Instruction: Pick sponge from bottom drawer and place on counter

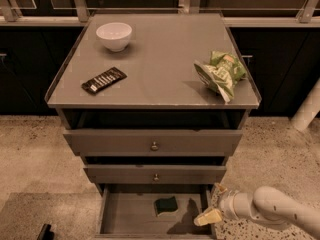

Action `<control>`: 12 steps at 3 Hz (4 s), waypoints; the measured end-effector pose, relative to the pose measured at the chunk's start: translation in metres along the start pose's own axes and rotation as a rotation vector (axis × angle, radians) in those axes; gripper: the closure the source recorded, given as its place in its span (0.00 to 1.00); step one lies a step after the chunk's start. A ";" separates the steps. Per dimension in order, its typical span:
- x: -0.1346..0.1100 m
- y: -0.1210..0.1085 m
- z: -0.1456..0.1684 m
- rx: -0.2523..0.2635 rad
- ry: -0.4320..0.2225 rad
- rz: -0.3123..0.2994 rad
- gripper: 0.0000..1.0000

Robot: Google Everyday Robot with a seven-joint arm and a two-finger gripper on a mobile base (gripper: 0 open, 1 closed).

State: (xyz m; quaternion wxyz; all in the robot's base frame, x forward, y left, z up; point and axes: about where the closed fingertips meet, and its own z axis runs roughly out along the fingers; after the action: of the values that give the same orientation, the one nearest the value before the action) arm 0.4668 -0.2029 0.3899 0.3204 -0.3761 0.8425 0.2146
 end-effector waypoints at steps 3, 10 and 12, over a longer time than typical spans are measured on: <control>0.039 0.001 0.029 -0.045 -0.028 0.119 0.00; 0.075 -0.022 0.230 -0.175 -0.149 0.048 0.00; 0.084 -0.017 0.250 -0.114 -0.158 0.038 0.00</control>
Offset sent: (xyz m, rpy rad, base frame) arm -0.0121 0.0007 -0.0137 0.0070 0.0275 -0.0334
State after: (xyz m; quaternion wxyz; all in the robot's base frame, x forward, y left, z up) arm 0.5319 -0.1045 0.1533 0.3598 -0.3596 0.8080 0.2974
